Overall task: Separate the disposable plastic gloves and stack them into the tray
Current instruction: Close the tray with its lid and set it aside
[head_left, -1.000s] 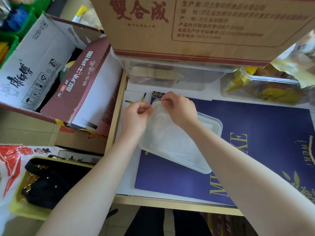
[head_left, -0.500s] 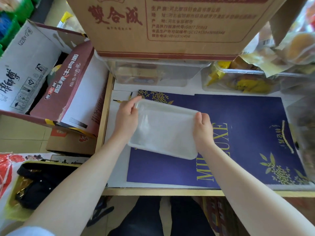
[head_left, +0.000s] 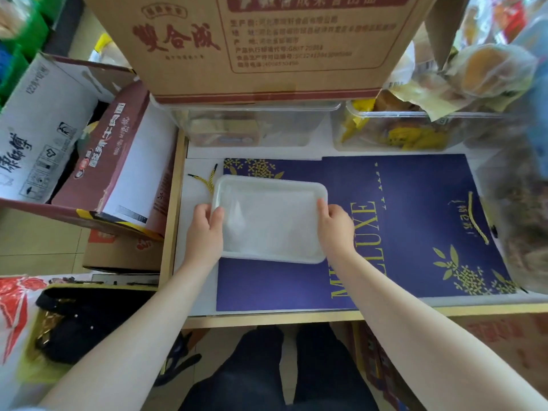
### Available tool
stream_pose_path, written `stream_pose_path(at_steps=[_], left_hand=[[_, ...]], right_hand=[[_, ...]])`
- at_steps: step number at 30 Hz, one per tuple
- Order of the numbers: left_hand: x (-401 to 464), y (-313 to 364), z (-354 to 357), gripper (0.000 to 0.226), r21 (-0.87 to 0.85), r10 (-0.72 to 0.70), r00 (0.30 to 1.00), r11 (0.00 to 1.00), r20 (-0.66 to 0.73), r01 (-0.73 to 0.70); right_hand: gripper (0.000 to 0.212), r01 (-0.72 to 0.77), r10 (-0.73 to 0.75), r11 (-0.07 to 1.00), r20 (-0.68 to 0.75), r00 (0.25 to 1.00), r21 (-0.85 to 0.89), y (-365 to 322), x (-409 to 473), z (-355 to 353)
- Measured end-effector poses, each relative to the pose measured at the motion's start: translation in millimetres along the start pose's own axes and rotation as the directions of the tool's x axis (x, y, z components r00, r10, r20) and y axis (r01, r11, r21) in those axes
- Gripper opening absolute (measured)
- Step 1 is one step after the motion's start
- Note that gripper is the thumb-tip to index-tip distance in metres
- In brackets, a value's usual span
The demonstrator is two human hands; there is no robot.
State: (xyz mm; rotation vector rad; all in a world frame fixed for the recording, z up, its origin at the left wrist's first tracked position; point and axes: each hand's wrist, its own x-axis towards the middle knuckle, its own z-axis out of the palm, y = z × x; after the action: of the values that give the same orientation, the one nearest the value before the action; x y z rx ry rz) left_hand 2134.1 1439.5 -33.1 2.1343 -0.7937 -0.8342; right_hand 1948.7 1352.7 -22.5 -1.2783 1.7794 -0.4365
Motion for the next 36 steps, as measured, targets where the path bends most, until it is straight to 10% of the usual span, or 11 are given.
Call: stream_pose_path(at_steps=[6, 12, 18, 20, 22, 24, 27, 30, 33, 36], left_hand=[[-6.1, 13.3, -3.4, 0.014, -0.399, -0.145, 0.989, 0.907, 0.011, 0.138], [-18.5, 45.4, -22.7, 0.010, -0.499, 0.032, 0.991, 0.866, 0.131, 0.038], [-28.2, 61.6, -24.2, 0.023, -0.454, -0.043, 0.943, 0.869, 0.330, 0.198], [-27.9, 63.9, -20.9, 0.020, -0.443, -0.179, 0.929, 0.839, 0.323, 0.316], [-30.4, 68.2, -19.6, 0.022, -0.426, -0.324, 0.862, 0.767, 0.389, 0.480], [-29.1, 69.9, -20.2, 0.023, -0.459, -0.404, 0.793, 0.656, 0.457, 0.599], [-26.8, 72.8, -25.5, 0.024, -0.506, -0.382, 0.762, 0.581, 0.523, 0.638], [-26.8, 73.3, -21.3, 0.025, -0.532, -0.348, 0.781, 0.584, 0.519, 0.613], [-21.2, 63.1, -9.4, 0.025, -0.346, -0.238, 0.939, 0.884, 0.249, 0.316], [-19.4, 58.4, -1.2, 0.036, -0.226, -0.214, 0.948, 0.937, 0.236, 0.267]], right_hand=[[0.031, -0.102, 0.069, 0.964, 0.138, 0.988, 0.245, 2.9, -31.7, -10.8], [0.030, -0.098, 0.063, 0.919, 0.104, 0.993, 0.383, -11.4, -20.3, -31.1], [0.039, -0.148, 0.118, 0.957, 0.132, 0.984, 0.251, -17.5, -15.9, -48.9], [0.046, 0.044, -0.040, 0.993, 0.032, 0.999, -0.109, -15.9, -14.6, -52.2], [0.052, 0.440, -0.513, 0.771, -0.039, 0.858, -0.460, -20.0, -22.8, -55.2], [0.057, 0.752, -0.832, 0.401, 0.136, 0.538, -0.523, -28.3, -34.7, -59.6], [0.072, 0.766, -0.881, -0.067, 0.399, 0.255, -0.639, -29.1, -34.3, -64.3], [0.057, 0.728, -0.897, -0.163, 0.408, 0.172, -0.666, -39.8, -26.1, -67.3], [0.021, 0.736, -0.920, -0.213, 0.386, 0.071, -0.643, -39.7, -19.9, -66.0], [0.025, 0.762, -0.904, -0.197, 0.415, 0.102, -0.617, -23.8, -13.7, -61.3]])
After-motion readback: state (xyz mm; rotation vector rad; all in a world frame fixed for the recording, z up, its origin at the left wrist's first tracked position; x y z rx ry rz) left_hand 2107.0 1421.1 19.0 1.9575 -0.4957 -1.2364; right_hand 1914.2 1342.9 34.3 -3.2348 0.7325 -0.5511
